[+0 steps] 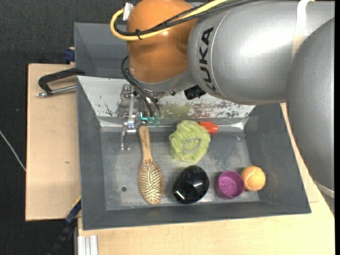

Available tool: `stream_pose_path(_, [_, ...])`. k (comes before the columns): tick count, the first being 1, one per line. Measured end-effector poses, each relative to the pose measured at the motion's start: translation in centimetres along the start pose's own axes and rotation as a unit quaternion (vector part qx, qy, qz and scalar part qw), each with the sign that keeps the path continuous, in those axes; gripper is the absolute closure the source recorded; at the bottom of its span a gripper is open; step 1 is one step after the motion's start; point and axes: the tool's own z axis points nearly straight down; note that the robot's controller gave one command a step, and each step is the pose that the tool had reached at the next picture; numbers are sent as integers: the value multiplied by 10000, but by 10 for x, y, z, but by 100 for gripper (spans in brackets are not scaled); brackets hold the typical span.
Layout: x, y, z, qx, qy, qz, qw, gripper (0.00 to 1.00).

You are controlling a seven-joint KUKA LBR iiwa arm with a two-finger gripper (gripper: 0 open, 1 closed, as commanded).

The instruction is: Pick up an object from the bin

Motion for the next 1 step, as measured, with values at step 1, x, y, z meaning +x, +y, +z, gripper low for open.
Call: stream_pose_path(1, [-2, -1, -4, -8, -37, 15, 10000, 0])
